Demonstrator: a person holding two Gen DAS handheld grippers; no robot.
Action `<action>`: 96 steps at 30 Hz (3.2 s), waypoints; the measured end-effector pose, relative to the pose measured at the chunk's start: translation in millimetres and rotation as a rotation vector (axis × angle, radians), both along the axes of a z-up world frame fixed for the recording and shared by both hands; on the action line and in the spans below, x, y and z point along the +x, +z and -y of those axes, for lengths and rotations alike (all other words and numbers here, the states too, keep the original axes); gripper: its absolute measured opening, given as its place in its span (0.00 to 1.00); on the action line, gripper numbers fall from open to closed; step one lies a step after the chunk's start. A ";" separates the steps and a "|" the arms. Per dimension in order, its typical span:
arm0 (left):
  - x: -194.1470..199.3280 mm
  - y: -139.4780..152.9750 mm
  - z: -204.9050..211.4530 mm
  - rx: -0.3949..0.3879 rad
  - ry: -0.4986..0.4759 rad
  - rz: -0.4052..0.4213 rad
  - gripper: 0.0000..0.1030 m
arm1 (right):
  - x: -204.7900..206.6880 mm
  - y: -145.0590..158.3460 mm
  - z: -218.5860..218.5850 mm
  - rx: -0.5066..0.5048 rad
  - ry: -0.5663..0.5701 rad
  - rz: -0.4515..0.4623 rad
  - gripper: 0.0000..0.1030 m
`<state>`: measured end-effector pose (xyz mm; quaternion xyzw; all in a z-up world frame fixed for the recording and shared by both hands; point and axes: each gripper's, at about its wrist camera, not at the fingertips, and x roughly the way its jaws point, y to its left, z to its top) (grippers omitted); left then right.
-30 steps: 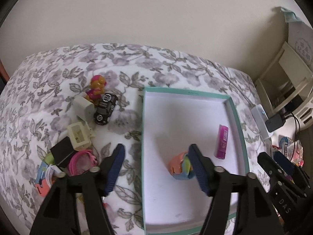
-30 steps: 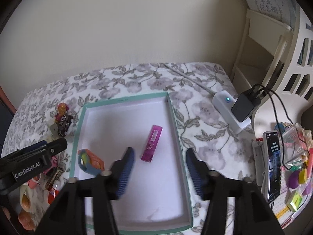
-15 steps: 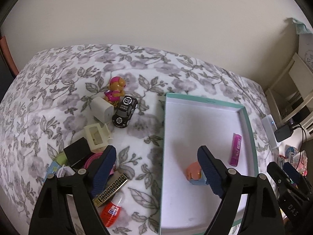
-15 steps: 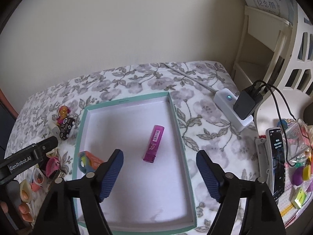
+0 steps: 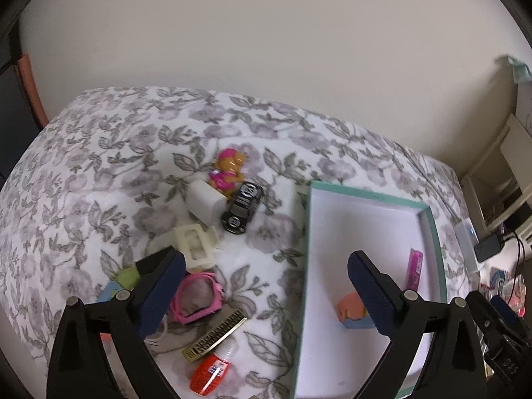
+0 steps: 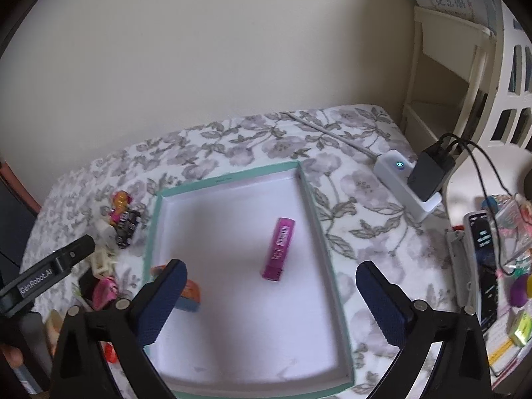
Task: Organize rigid objects
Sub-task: 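Return both tools from the tray back over the pile, then grasp the orange glue bottle with right tool while left tool grasps pink-blue dispenser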
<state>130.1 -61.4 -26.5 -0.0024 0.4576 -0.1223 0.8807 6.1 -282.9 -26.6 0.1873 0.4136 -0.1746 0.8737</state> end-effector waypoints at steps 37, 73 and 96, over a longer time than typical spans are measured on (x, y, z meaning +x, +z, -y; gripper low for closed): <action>11.5 -55.9 -173.8 0.187 0.290 -0.283 0.95 | 72.6 -50.4 -200.6 0.113 0.453 -0.166 0.84; 25.8 -116.1 -143.8 0.266 0.059 -0.347 0.76 | 83.6 -112.9 -243.6 0.094 0.528 -0.369 0.72; 26.3 -113.7 -144.2 0.230 0.097 -0.341 0.56 | 82.1 -115.1 -248.4 -0.040 0.521 -0.334 0.37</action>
